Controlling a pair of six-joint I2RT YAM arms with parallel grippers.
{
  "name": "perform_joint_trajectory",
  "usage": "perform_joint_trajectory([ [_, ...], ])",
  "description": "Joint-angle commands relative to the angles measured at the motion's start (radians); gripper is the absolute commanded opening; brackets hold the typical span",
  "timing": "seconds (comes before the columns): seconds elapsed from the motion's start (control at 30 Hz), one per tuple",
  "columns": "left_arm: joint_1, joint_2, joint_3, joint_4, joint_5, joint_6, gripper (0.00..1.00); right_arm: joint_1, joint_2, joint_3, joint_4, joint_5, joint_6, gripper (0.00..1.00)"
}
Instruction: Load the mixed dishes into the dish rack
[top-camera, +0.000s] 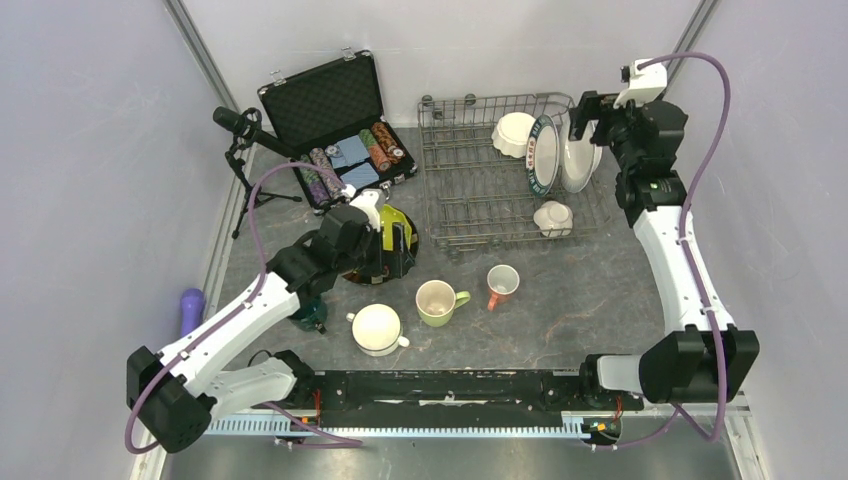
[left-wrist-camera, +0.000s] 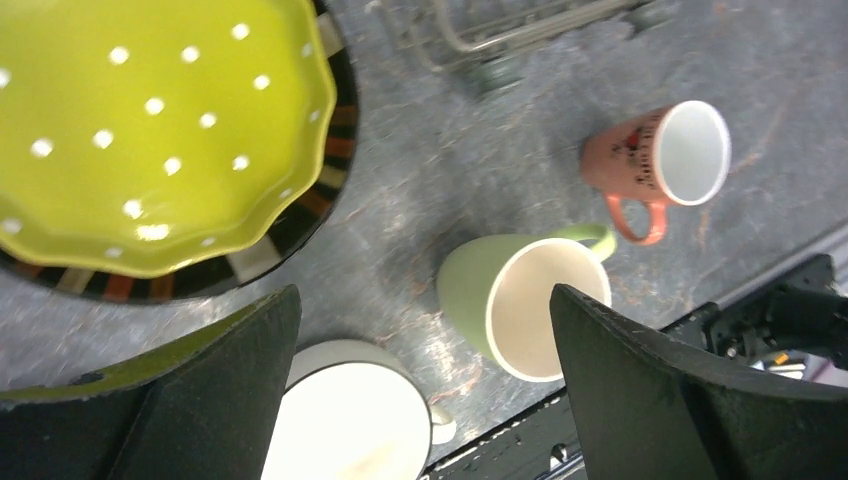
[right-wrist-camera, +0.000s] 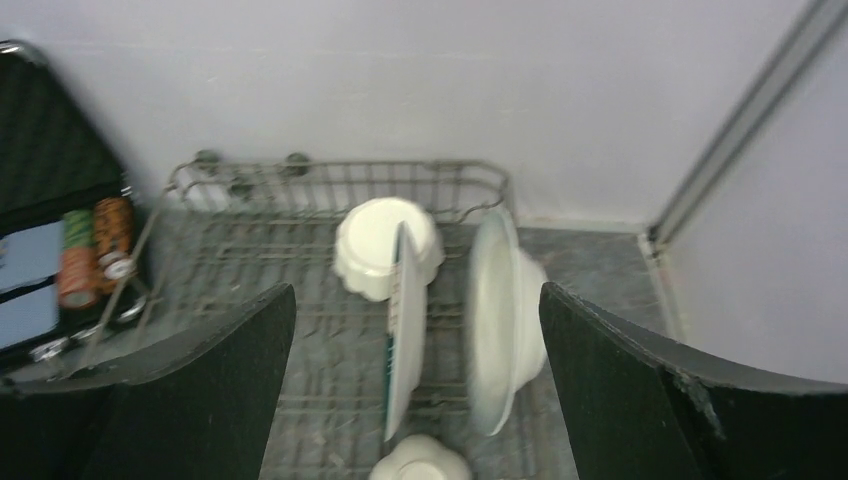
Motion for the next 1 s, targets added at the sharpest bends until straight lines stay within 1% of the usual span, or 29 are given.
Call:
perform_joint_trajectory([
  [0.0,0.005,-0.010,0.022,-0.132,-0.134,-0.075,1.00,-0.001,-0.077,-0.055,0.022,-0.158,0.131,0.95],
  [0.1,0.004,-0.015,0.004,-0.122,-0.053,-0.098,1.00,0.027,-0.096,-0.073,0.021,-0.200,0.154,0.95],
  [0.13,-0.002,-0.009,-0.002,-0.114,-0.033,-0.111,0.97,0.030,-0.099,-0.078,0.021,-0.209,0.157,0.95],
  [0.17,-0.014,0.007,-0.002,-0.123,-0.052,-0.133,0.96,0.032,-0.100,-0.083,0.022,-0.216,0.157,0.94],
  [0.23,-0.047,0.044,0.023,-0.175,-0.147,-0.154,0.96,0.034,-0.099,-0.084,0.021,-0.227,0.151,0.94],
  [0.33,-0.053,0.047,0.028,-0.200,-0.279,-0.185,0.99,0.035,-0.094,-0.080,0.015,-0.236,0.135,0.94],
  [0.4,-0.050,0.034,-0.002,-0.167,-0.360,-0.224,0.93,0.036,-0.094,-0.082,0.013,-0.226,0.128,0.94],
  [0.5,-0.002,0.043,-0.033,-0.117,-0.340,-0.329,0.77,0.035,-0.091,-0.091,0.021,-0.215,0.125,0.94],
  [0.53,0.025,0.051,-0.042,-0.100,-0.317,-0.362,0.75,0.036,-0.088,-0.094,0.020,-0.221,0.124,0.94],
  [0.67,0.160,0.068,-0.090,-0.039,-0.222,-0.454,0.74,0.035,-0.072,-0.104,0.063,-0.249,0.124,0.94],
  [0.73,0.224,0.051,-0.119,0.001,-0.209,-0.478,0.74,0.036,-0.063,-0.104,0.064,-0.251,0.123,0.94],
  [0.87,0.292,0.041,-0.124,-0.010,-0.226,-0.485,0.75,0.036,-0.049,-0.103,0.067,-0.252,0.121,0.94],
  [0.97,0.336,0.061,-0.125,-0.012,-0.211,-0.498,0.76,0.035,-0.042,-0.105,0.076,-0.267,0.122,0.94],
])
